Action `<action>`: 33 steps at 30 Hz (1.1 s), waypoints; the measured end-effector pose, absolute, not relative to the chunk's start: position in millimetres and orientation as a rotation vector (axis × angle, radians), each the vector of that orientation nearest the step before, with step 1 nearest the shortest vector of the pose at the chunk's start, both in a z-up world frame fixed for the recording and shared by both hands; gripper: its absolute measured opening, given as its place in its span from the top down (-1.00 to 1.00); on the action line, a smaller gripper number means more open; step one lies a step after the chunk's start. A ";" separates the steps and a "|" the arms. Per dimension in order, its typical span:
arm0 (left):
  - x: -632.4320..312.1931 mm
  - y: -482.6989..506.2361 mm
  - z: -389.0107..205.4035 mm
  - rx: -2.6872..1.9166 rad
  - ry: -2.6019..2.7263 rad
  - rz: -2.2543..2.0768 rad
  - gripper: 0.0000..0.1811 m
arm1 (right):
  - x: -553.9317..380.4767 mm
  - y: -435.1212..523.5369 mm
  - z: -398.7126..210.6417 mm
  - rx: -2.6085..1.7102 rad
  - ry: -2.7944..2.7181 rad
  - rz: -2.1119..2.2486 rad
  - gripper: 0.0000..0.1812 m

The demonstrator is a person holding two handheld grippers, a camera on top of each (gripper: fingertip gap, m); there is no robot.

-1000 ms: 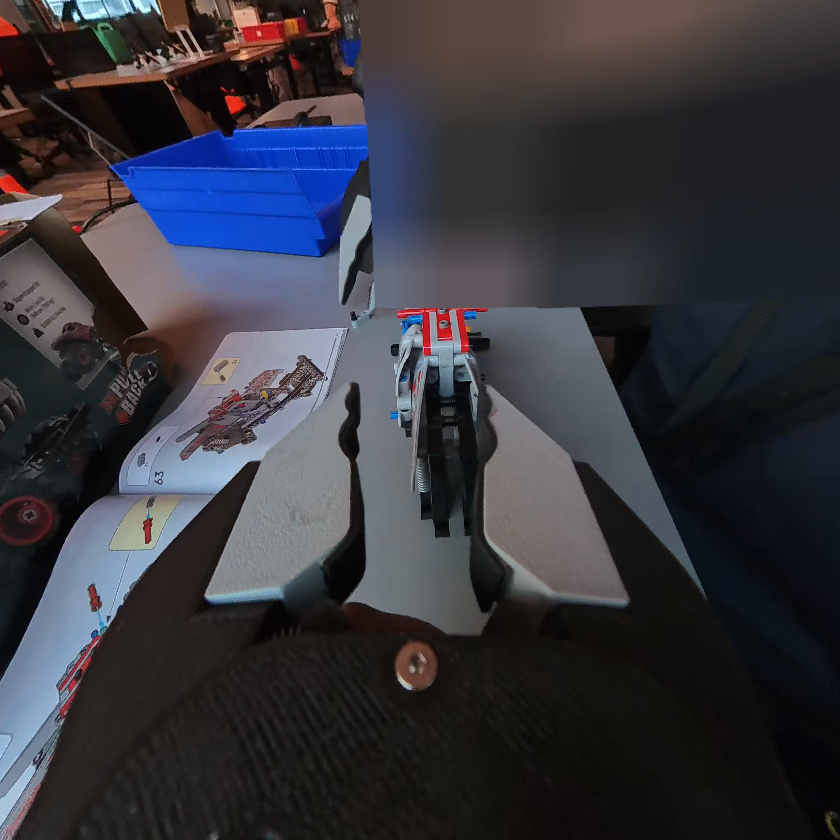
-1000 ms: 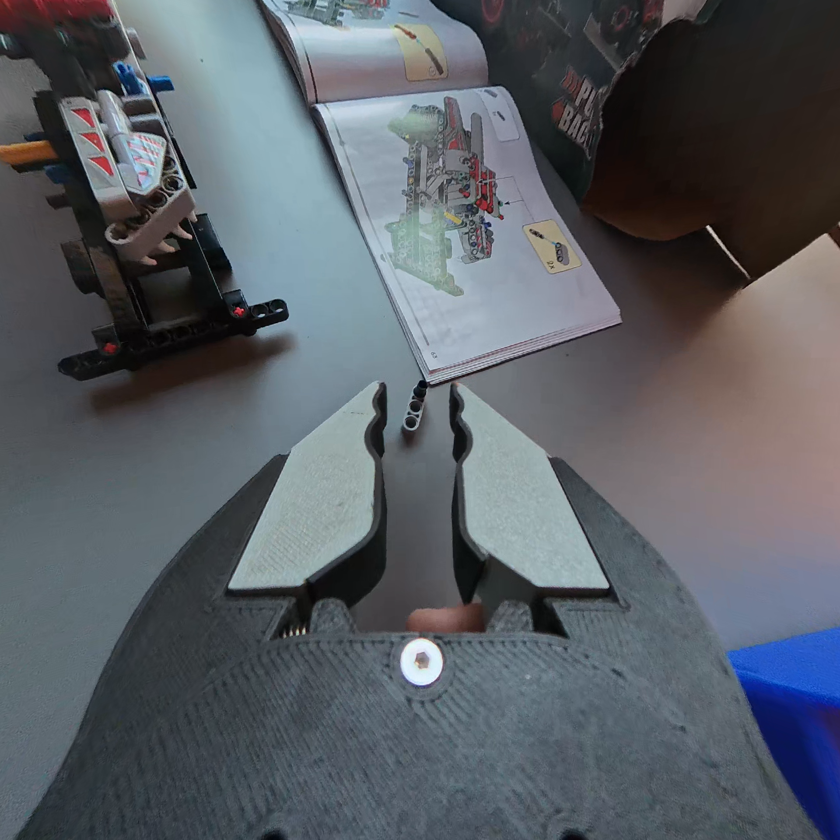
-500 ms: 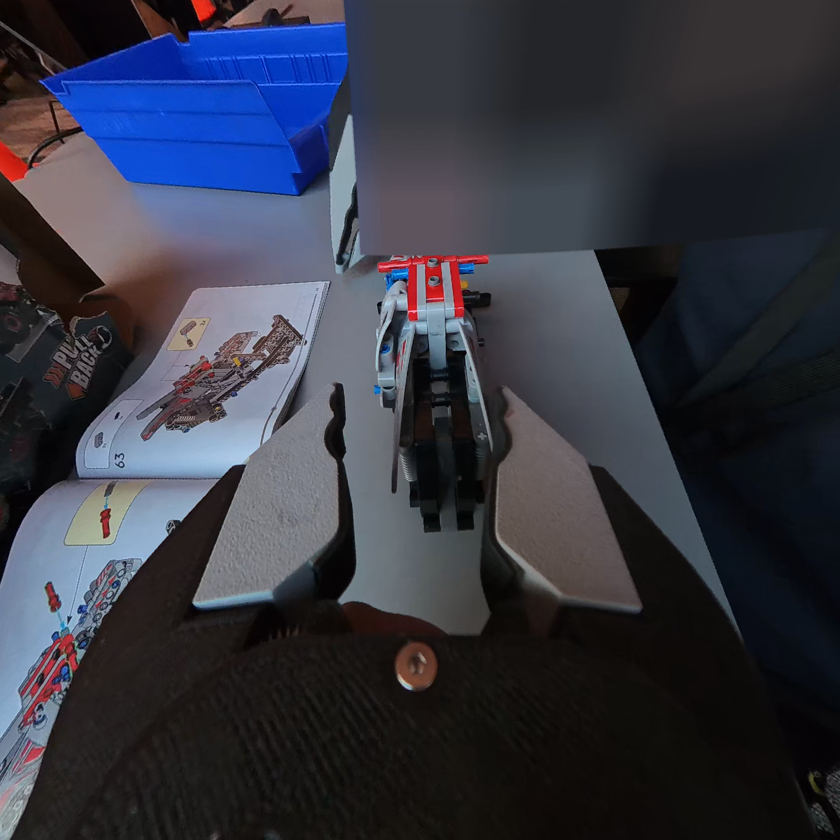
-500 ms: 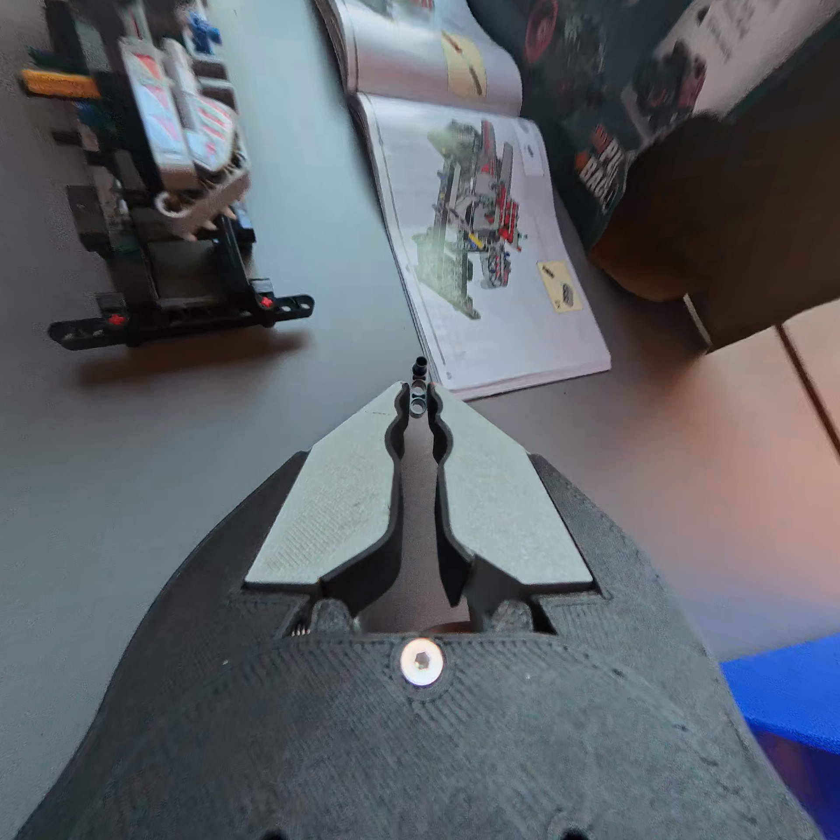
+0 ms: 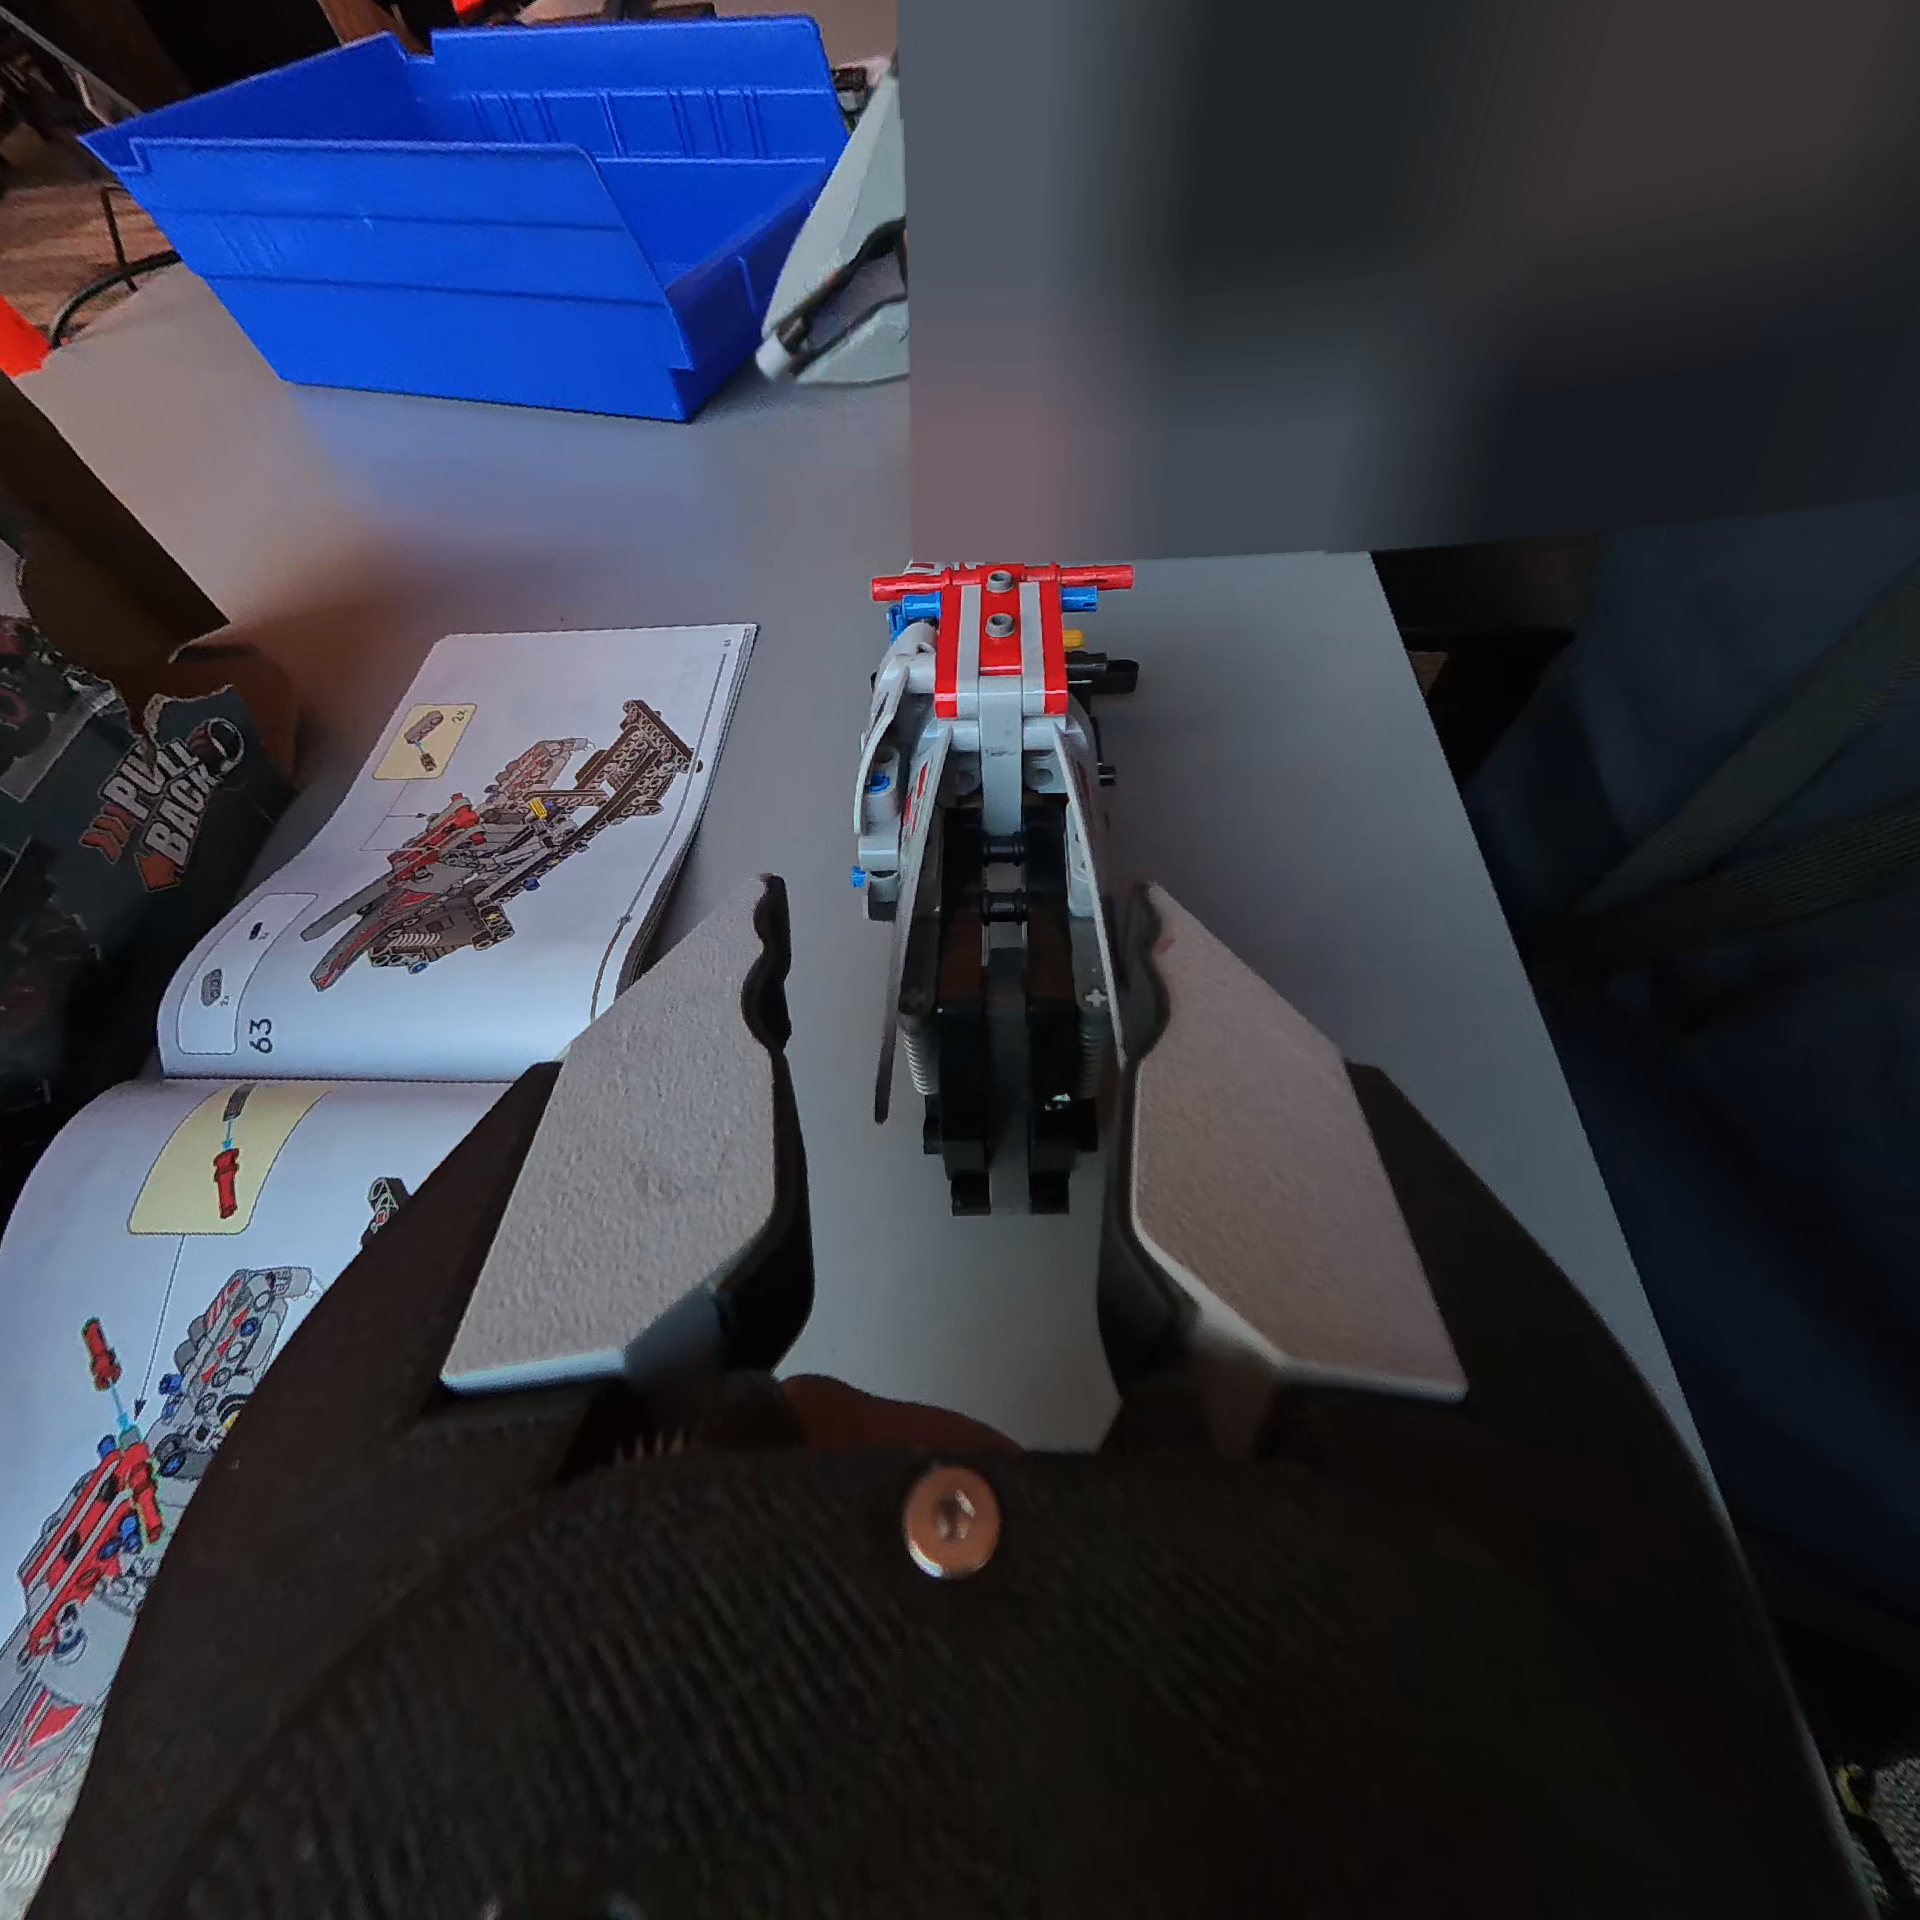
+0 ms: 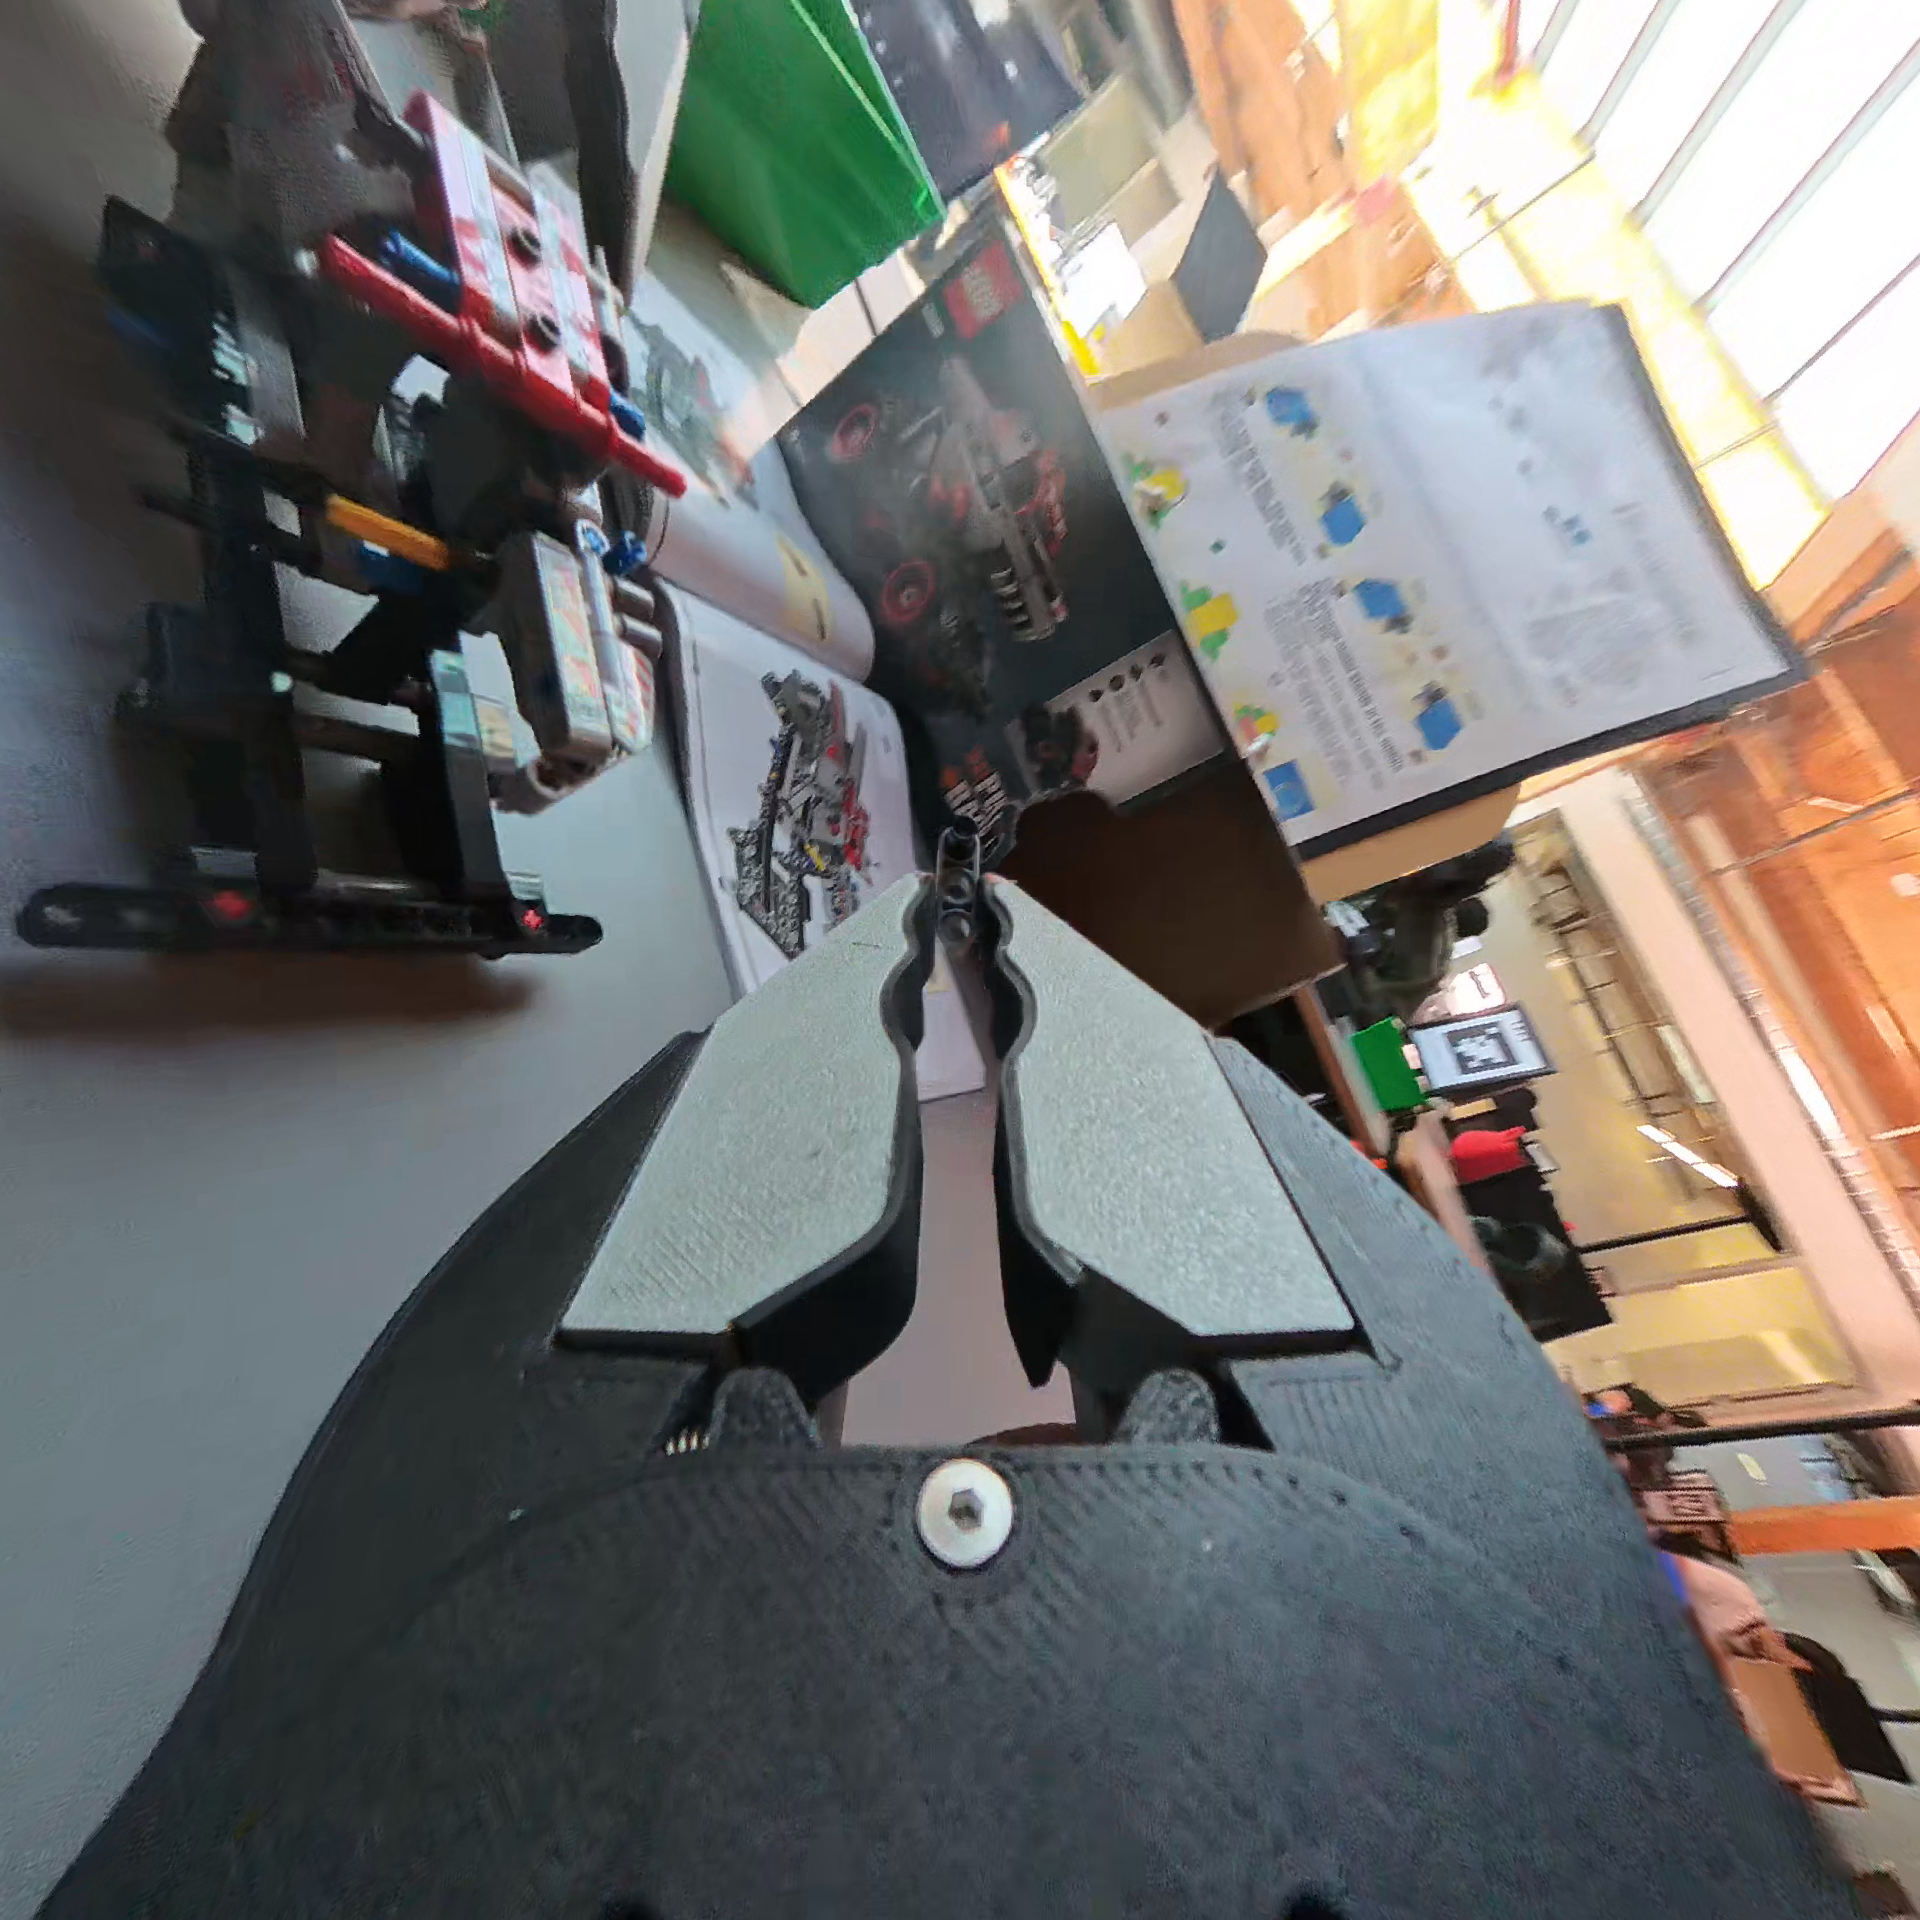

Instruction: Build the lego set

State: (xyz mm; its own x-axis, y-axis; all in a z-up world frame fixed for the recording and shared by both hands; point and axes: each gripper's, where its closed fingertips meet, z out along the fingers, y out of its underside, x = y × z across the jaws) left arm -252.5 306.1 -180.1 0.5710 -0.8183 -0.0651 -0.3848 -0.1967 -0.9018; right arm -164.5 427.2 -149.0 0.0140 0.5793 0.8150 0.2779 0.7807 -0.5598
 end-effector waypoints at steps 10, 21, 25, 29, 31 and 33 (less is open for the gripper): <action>-250.8 305.9 -183.6 -1.813 0.993 -0.553 0.33 | -166.7 404.3 -138.6 -0.552 -1.540 0.137 0.95; -250.5 305.9 -185.8 -1.827 0.991 -0.570 0.32 | -161.5 406.4 -133.3 -0.581 -1.528 0.206 0.95; -250.7 305.8 -186.1 -1.834 0.986 -0.578 0.32 | -157.8 408.2 -127.4 -0.592 -1.503 0.246 0.96; -250.2 305.4 -187.1 -1.839 0.988 -0.589 0.32 | -155.8 412.5 -126.1 -0.622 -1.498 0.292 0.95; -250.0 304.9 -188.5 -1.845 0.991 -0.594 0.32 | -155.8 413.5 -126.8 -0.634 -1.501 0.308 0.95; -249.9 304.5 -189.4 -1.847 0.992 -0.602 0.32 | -156.2 413.5 -128.1 -0.640 -1.508 0.318 0.96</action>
State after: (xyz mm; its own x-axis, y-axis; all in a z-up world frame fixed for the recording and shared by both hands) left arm -249.9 304.5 -189.4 0.5546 -0.8321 -0.0056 -0.3800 -0.2474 -0.8913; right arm -156.2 413.5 -128.1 0.0638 0.5698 0.8193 0.1905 0.7989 -0.5705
